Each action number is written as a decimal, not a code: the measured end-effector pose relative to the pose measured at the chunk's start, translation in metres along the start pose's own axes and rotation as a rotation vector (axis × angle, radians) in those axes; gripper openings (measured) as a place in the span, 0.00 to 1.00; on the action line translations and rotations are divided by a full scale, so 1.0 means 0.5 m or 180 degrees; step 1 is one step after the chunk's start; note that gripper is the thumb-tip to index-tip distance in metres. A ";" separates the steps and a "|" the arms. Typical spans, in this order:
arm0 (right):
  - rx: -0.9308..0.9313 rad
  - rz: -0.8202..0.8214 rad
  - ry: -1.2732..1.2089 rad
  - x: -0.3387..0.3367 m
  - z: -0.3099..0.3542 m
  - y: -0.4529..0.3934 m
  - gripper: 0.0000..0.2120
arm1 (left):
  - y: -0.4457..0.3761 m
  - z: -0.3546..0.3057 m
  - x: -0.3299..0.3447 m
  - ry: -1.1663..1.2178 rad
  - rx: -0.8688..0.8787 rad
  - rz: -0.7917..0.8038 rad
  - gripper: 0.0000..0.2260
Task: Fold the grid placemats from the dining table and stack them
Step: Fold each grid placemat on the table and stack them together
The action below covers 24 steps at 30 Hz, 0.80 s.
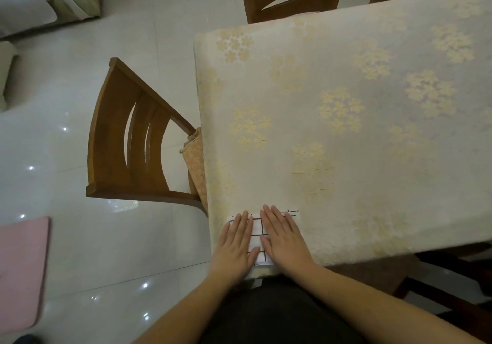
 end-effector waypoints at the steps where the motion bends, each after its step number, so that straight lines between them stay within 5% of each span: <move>1: 0.0027 0.0066 0.0004 0.005 -0.007 -0.005 0.29 | -0.002 0.002 0.005 -0.0035 -0.0038 0.0064 0.31; 24: -0.0146 0.0094 0.0084 0.022 -0.033 -0.016 0.33 | -0.016 0.032 -0.015 -0.0364 -0.0134 0.0674 0.43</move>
Point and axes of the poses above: each hand's wrist, its own y-axis away from the middle knuckle, its own x-axis out of the palm, z = x × y, the point moved 4 cm from there along -y, towards the middle knuckle, and after that the axes turned 13 degrees about -x, right-handed, at the moved point
